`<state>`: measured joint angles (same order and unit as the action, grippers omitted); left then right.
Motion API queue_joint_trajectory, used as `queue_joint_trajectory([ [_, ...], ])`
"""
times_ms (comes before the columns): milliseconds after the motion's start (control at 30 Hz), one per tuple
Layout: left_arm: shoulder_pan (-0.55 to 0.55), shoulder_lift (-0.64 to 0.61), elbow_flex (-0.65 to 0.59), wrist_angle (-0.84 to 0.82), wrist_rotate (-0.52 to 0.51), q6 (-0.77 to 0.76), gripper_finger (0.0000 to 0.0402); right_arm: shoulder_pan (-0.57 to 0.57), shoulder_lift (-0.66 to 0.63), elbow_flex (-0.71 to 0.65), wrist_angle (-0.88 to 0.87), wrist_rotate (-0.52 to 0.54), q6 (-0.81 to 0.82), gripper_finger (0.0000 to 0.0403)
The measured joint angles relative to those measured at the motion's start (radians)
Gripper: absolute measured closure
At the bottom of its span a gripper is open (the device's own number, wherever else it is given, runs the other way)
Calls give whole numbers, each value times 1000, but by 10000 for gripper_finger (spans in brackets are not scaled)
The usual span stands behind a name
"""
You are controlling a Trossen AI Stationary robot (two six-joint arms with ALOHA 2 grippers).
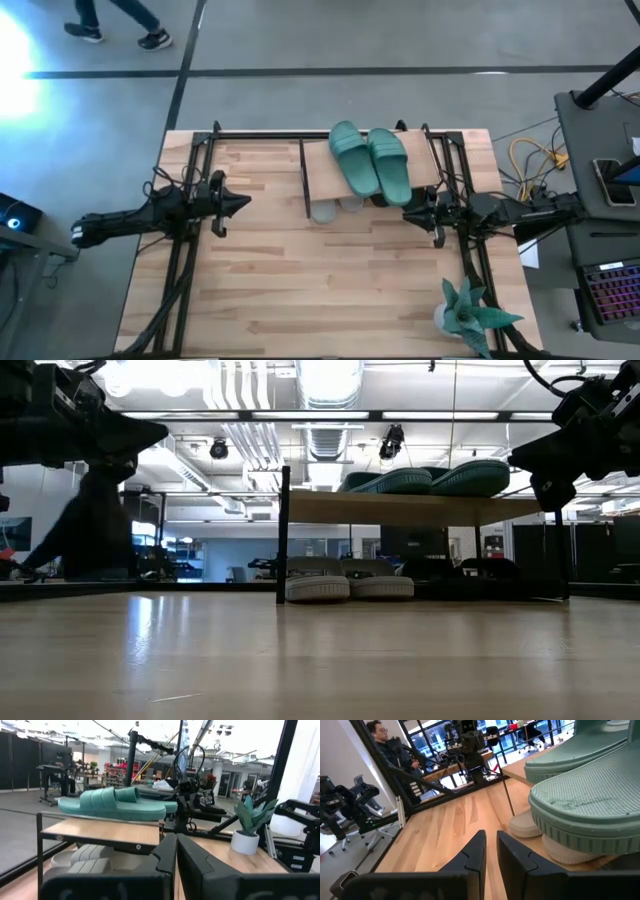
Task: Pick and place slides into the shelf
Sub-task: Return to Home Position
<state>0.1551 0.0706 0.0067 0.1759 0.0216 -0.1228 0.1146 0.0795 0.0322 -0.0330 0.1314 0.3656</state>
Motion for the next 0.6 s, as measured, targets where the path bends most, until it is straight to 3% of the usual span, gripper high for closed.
queue_joint_trajectory([
  [600,0,14,-1,-1,0,0,402,0,0,0,0,0,0,365],
])
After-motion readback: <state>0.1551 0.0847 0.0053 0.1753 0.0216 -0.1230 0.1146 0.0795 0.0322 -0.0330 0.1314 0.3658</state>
